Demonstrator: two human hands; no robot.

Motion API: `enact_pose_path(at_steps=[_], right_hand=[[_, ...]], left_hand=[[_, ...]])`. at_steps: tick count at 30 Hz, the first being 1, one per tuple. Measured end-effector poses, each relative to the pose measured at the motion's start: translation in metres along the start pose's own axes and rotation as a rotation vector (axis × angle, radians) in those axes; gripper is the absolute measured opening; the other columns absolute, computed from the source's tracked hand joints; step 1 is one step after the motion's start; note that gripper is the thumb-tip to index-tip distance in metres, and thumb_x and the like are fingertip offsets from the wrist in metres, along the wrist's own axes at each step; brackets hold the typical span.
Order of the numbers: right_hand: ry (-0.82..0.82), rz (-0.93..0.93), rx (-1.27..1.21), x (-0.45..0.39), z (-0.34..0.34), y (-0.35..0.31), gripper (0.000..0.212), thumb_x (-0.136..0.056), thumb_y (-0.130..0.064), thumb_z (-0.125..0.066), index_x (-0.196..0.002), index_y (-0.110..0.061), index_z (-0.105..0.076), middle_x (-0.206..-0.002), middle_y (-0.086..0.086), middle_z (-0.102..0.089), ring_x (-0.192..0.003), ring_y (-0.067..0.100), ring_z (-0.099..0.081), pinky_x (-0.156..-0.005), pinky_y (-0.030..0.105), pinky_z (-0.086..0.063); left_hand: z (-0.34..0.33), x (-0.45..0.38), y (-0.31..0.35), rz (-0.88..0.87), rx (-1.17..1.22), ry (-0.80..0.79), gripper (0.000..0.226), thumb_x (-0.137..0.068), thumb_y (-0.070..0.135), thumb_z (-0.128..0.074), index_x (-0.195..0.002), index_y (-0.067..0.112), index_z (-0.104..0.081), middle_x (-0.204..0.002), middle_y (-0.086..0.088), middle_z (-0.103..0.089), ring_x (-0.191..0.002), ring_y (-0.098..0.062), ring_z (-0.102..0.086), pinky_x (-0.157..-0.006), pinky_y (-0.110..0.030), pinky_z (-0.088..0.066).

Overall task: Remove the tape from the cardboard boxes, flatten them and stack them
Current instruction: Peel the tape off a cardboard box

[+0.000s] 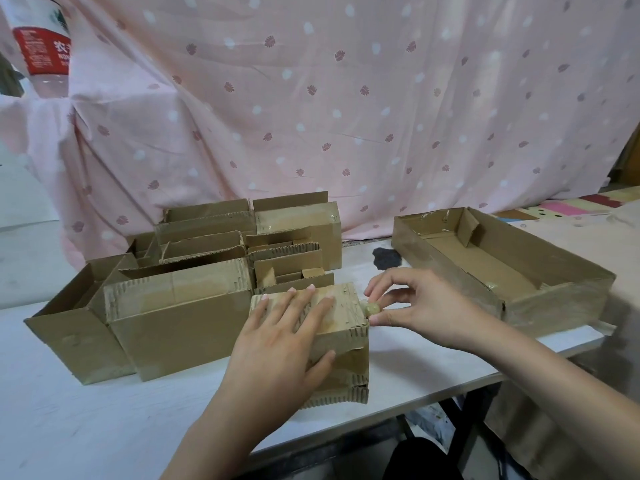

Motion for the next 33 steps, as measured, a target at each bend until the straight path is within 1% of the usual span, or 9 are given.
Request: enact_pose_path(at_steps=[2, 5, 6, 10, 17, 23, 27, 30, 33], right_hand=[[0.005, 0.018, -0.049, 0.000, 0.000, 0.000, 0.022, -0.074, -0.006, -0.086, -0.075, -0.013, -0.066, -0.103, -0.006, -0.071, -0.090, 0.012, -0.070, -0.078, 0.021, -0.054], [-0.033, 0.023, -0.163, 0.002, -0.003, 0.000, 0.021, -0.075, 0.000, -0.084, -0.073, -0.008, -0.064, -0.105, -0.002, -0.073, -0.103, 0.008, -0.069, -0.084, 0.017, -0.053], [-0.043, 0.025, -0.167, 0.002, -0.005, -0.001, 0.021, -0.076, -0.001, -0.083, -0.073, -0.007, -0.063, -0.105, -0.003, -0.074, -0.105, 0.008, -0.069, -0.087, 0.017, -0.053], [-0.021, 0.055, -0.246, 0.000, -0.012, -0.009, 0.021, -0.078, -0.004, -0.081, -0.075, -0.001, -0.061, -0.096, 0.004, -0.077, -0.097, 0.017, -0.073, -0.084, 0.026, -0.057], [0.051, 0.095, -0.289, -0.003, -0.016, -0.014, 0.019, -0.081, -0.002, -0.079, -0.081, -0.001, -0.059, -0.092, 0.009, -0.076, -0.086, 0.017, -0.071, -0.078, 0.023, -0.054], [0.098, 0.064, -0.413, -0.005, -0.016, -0.003, 0.021, -0.083, 0.002, -0.076, -0.089, 0.003, -0.055, -0.099, 0.016, -0.072, -0.093, 0.035, -0.073, -0.095, 0.054, -0.055], [0.106, 0.045, -0.406, -0.006, -0.019, -0.002, 0.018, -0.083, -0.008, -0.078, -0.094, -0.005, -0.065, -0.104, 0.011, -0.072, -0.098, 0.028, -0.073, -0.098, 0.043, -0.054], [0.091, 0.023, -0.400, -0.005, -0.021, -0.003, 0.018, -0.079, -0.025, -0.078, -0.086, -0.010, -0.071, -0.100, -0.002, -0.075, -0.095, 0.021, -0.073, -0.094, 0.030, -0.052], [0.115, 0.018, -0.377, -0.008, -0.019, 0.003, 0.014, -0.082, -0.013, -0.080, -0.086, -0.012, -0.067, -0.105, 0.000, -0.072, -0.093, 0.017, -0.072, -0.089, 0.029, -0.054]], left_hand=[[0.002, 0.002, -0.006, 0.013, 0.021, -0.003, 0.068, -0.090, 0.063, -0.030, -0.150, 0.032, -0.035, -0.155, 0.005, -0.040, -0.142, -0.019, -0.040, -0.116, -0.047, -0.033], [0.004, 0.007, -0.017, 0.025, 0.088, 0.007, 0.076, -0.085, 0.069, -0.011, -0.156, 0.042, -0.010, -0.163, 0.017, -0.009, -0.151, -0.008, -0.010, -0.124, -0.035, -0.004], [0.004, 0.009, -0.019, 0.031, 0.104, 0.020, 0.077, -0.084, 0.070, -0.008, -0.156, 0.043, -0.007, -0.163, 0.018, -0.006, -0.151, -0.006, -0.006, -0.124, -0.034, 0.000], [0.004, 0.009, -0.020, 0.031, 0.140, 0.026, 0.076, -0.085, 0.070, -0.014, -0.156, 0.042, -0.013, -0.163, 0.018, -0.012, -0.151, -0.006, -0.011, -0.124, -0.036, -0.008], [0.002, 0.009, -0.025, 0.057, 0.156, 0.064, 0.079, -0.082, 0.073, -0.004, -0.155, 0.045, 0.001, -0.163, 0.021, 0.001, -0.150, -0.001, 0.001, -0.124, -0.031, 0.003], [0.002, 0.008, -0.026, 0.064, 0.170, 0.090, 0.079, -0.080, 0.074, -0.001, -0.153, 0.046, 0.007, -0.163, 0.023, 0.006, -0.150, -0.001, 0.003, -0.121, -0.027, 0.008], [0.001, 0.006, -0.025, 0.075, 0.211, 0.102, 0.080, -0.082, 0.074, -0.005, -0.155, 0.043, -0.003, -0.164, 0.020, -0.002, -0.151, -0.004, -0.004, -0.121, -0.028, 0.005], [0.001, 0.005, -0.024, 0.081, 0.200, 0.104, 0.081, -0.081, 0.073, -0.005, -0.156, 0.042, -0.005, -0.164, 0.018, -0.003, -0.151, -0.006, -0.007, -0.122, -0.030, 0.002], [0.001, 0.005, -0.023, 0.084, 0.191, 0.097, 0.082, -0.080, 0.073, -0.003, -0.156, 0.042, -0.003, -0.164, 0.019, -0.002, -0.151, -0.006, -0.007, -0.123, -0.030, 0.002]])
Point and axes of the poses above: each hand's wrist, its own x-axis away from the middle knuckle, its own z-axis out of the back of the hand, y = z × x, the point moved 5 cm from there along -x, towards the middle knuckle
